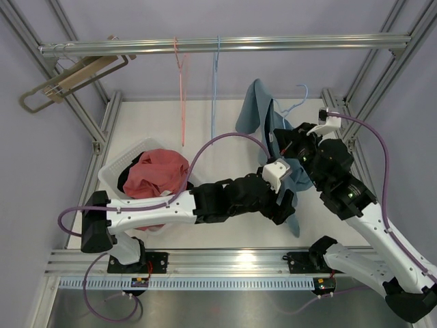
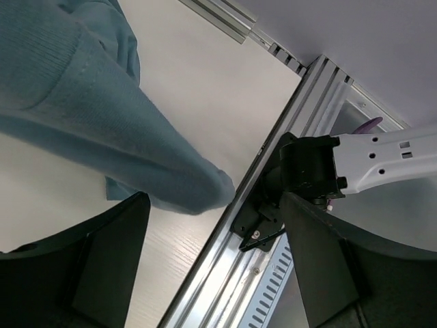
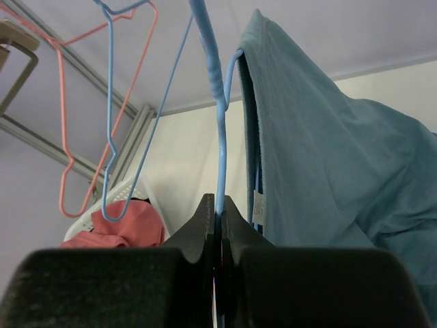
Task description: Remove the t-shirt from the hanger
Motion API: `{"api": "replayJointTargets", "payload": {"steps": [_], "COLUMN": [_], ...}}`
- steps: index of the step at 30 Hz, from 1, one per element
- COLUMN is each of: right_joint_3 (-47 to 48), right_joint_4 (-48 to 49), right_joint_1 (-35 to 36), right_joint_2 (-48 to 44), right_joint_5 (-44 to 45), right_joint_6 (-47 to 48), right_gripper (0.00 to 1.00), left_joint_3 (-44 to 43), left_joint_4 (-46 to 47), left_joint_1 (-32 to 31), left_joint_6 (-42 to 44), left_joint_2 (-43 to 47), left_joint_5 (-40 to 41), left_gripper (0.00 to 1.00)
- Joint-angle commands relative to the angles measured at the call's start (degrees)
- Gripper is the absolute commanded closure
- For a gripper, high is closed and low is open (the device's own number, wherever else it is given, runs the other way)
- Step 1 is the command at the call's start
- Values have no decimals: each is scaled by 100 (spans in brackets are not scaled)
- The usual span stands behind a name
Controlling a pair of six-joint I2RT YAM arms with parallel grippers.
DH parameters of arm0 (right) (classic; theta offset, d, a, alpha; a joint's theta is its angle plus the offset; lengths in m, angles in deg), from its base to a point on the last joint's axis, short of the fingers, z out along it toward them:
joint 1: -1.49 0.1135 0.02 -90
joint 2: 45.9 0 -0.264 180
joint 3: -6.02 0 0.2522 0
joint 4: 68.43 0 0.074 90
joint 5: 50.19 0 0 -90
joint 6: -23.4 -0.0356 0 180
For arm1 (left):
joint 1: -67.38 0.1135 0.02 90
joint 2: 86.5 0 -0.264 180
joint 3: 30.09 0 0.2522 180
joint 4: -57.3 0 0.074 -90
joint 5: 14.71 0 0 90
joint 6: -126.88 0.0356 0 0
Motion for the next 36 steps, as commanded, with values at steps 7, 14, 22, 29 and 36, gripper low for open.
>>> {"api": "replayJointTargets", "payload": {"steps": [7, 14, 22, 29, 36], "right_joint_3": [513, 707, 1664, 2086, 1359], "right_joint_4": [208, 523, 779, 175, -749], "right_joint_1": [84, 84, 66, 75, 75], "right_joint_2": [-414, -151, 473, 9, -1222], "right_joint_5": [-120, 117, 399, -205, -1559], "right_joint_6": [391, 716, 1076, 1042, 401], "right_gripper": [100, 100, 100, 100, 100], "left_joint_3": [-509, -36, 1316, 2345, 1672], "left_joint_4": [439, 412, 185, -246, -388], "left_joint_1": [-92, -444, -1067, -1182, -1112], "left_joint_6": [-52, -43, -289, -641, 166], "left_joint_2": [-282, 191, 1228, 2176, 2627], "left_joint_5": [312, 110, 170, 943, 1595], "left_gripper": [85, 100, 100, 100, 100]}}
